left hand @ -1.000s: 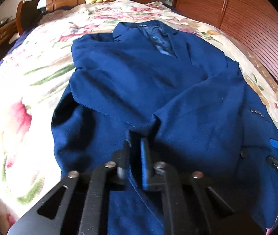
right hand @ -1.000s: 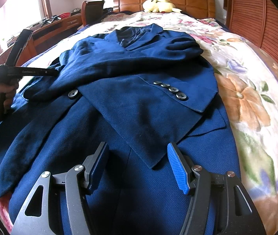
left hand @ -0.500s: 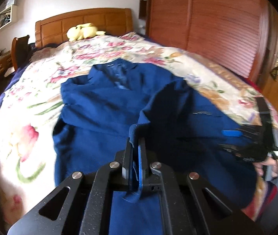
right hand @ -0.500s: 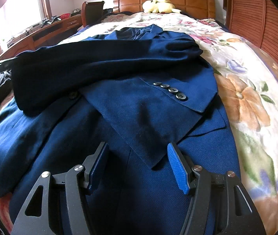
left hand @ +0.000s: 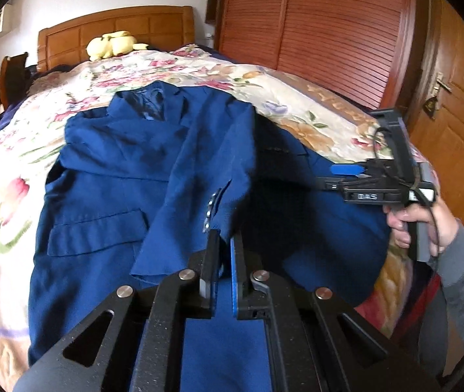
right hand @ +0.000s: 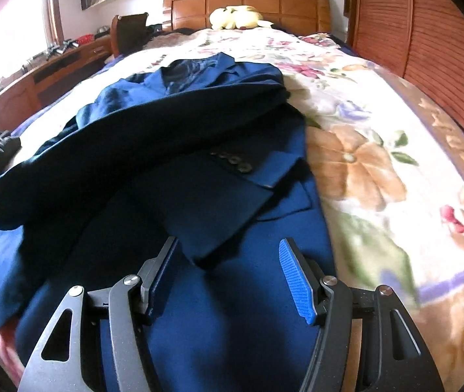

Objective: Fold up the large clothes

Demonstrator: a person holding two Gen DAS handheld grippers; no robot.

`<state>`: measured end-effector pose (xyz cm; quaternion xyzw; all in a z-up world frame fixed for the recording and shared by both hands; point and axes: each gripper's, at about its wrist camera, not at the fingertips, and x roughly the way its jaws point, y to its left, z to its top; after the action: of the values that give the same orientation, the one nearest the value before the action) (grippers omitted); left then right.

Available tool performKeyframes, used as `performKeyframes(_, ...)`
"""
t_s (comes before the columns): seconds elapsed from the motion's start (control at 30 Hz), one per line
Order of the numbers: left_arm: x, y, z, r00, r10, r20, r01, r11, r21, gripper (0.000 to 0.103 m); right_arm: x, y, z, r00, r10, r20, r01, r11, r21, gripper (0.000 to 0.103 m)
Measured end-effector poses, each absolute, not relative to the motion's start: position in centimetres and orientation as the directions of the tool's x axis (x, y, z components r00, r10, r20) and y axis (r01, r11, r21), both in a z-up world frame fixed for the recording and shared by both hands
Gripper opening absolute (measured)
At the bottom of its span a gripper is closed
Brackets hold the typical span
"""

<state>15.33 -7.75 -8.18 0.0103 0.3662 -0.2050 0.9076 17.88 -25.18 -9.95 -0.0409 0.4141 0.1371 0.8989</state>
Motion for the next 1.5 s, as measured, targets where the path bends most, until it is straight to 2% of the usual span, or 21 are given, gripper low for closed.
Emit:
performKeyframes(0.03, 15.1, -7.7, -8.0, 0.651, -0.362, -0.667, 0.379, 0.917, -0.128, 0.01, 18.0, -25.1, -10.3, 0.611, 0.218, -0.761, -0.281, 0.958, 0.048, 0.064)
performKeyframes(0.1, 14.5, -7.6, -7.6, 0.67, -0.343, -0.658, 0.37, 0.923, -0.104, 0.027, 18.4, -24.7, -11.0, 0.601, 0.215, -0.77, -0.281, 0.958, 0.048, 0.064)
performKeyframes(0.17, 14.3, -7.1, -7.1, 0.678, -0.347, -0.648, 0.366, 0.924, -0.111, 0.034, 18.4, -24.1, -10.9, 0.609, 0.195, -0.769, -0.278, 0.96, 0.023, 0.064)
performKeyframes(0.33, 13.9, -5.4, -6.4, 0.703, -0.321, -0.634, 0.327, 0.938, -0.113, 0.04, 18.2, -23.6, -11.1, 0.62, 0.182, -0.763, -0.29, 0.957, -0.007, 0.064)
performKeyframes(0.47, 15.0, -4.2, -7.5, 0.695, -0.282, -0.661, 0.288, 0.952, -0.103, 0.048, 18.2, -23.9, -11.2, 0.618, 0.188, -0.763, -0.29, 0.957, 0.001, 0.064)
performKeyframes(0.67, 17.0, -3.2, -10.1, 0.65, -0.275, -0.708, 0.255, 0.957, -0.138, 0.054, 18.1, -23.7, -11.3, 0.62, 0.182, -0.763, -0.291, 0.957, -0.008, 0.064)
performKeyframes(1.13, 18.7, -4.0, -14.3, 0.566, -0.214, -0.796, 0.22, 0.97, -0.104, 0.055, 18.1, -23.6, -11.3, 0.62, 0.181, -0.764, -0.292, 0.956, -0.011, 0.065)
performKeyframes(1.23, 18.7, -4.2, -14.1, 0.57, -0.215, -0.793, 0.229, 0.968, -0.098, 0.053, 18.1, -23.6, -11.3, 0.62, 0.181, -0.764, -0.293, 0.956, -0.011, 0.065)
performKeyframes(1.3, 18.9, -4.6, -13.8, 0.565, -0.245, -0.788, 0.264, 0.958, -0.109, 0.029, 18.1, -23.6, -11.3, 0.62, 0.181, -0.764, -0.293, 0.956, -0.011, 0.065)
performKeyframes(1.33, 19.0, -4.7, -13.7, 0.565, -0.246, -0.788, 0.27, 0.957, -0.105, 0.025, 18.1, -23.6, -11.3, 0.62, 0.181, -0.764, -0.293, 0.956, -0.011, 0.065)
performKeyframes(1.37, 19.0, -4.9, -13.5, 0.565, -0.25, -0.786, 0.281, 0.954, -0.101, 0.009, 18.1, -23.6, -11.3, 0.62, 0.181, -0.764, -0.293, 0.956, -0.011, 0.065)
performKeyframes(1.4, 19.1, -5.0, -13.3, 0.564, -0.262, -0.783, 0.294, 0.95, -0.106, 0.006, 18.0, -23.6, -11.4, 0.619, 0.181, -0.764, -0.293, 0.956, -0.011, 0.065)
performKeyframes(1.5, 18.9, -4.5, -11.7, 0.601, -0.258, -0.757, 0.292, 0.952, -0.092, 0.005, 18.1, -23.6, -11.3, 0.619, 0.181, -0.764, -0.293, 0.956, -0.01, 0.065)
